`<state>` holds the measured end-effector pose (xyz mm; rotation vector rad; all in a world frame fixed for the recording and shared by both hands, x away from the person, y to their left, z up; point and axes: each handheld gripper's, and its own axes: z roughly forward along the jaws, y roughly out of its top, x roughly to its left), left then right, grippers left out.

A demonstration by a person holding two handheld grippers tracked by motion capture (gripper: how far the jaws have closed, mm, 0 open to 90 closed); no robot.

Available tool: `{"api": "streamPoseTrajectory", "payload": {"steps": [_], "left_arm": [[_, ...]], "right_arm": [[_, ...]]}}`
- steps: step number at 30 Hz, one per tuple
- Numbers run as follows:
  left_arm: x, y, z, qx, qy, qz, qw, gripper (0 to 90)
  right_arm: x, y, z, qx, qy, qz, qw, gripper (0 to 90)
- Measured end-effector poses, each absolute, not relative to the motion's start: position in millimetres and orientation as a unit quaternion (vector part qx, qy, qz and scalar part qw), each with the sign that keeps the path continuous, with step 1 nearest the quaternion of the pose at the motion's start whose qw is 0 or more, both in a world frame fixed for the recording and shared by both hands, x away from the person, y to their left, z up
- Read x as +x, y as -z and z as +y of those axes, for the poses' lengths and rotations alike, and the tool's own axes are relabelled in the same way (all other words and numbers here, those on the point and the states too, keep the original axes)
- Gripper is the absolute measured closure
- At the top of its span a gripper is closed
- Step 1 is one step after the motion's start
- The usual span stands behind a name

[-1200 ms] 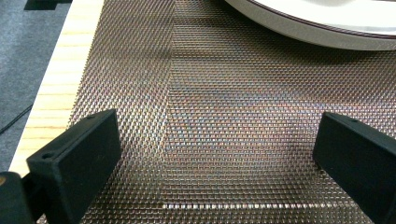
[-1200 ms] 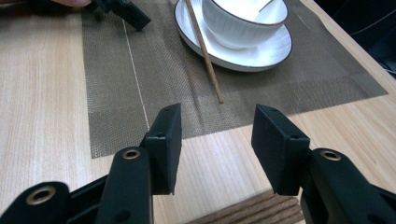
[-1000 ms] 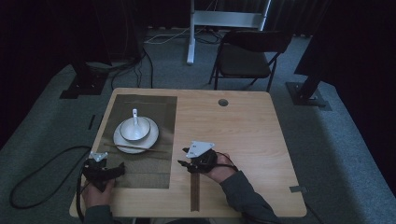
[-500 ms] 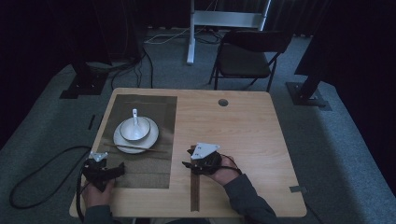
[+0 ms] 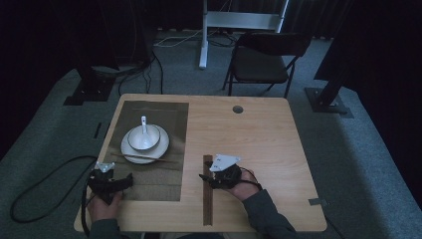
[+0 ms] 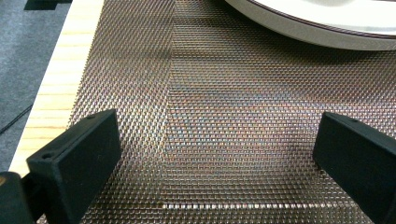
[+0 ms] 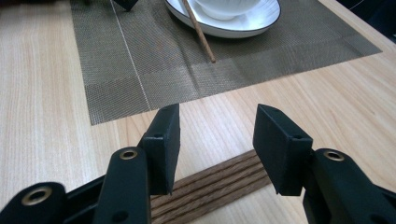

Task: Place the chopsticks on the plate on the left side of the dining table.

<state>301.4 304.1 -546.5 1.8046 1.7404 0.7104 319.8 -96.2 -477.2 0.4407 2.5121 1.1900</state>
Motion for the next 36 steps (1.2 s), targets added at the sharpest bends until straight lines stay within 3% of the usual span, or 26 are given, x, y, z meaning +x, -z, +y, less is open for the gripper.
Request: {"api": "streamPoseTrajectory", "payload": {"steps": [36], "left_arm": [[301.4,546.5,304.0,0.668,-0.263,0.644,0.265,1.4]], "right_arm": [[307.8,517.7,-113.4,0.183,-0.372,0.898,0.150,50.6]]}}
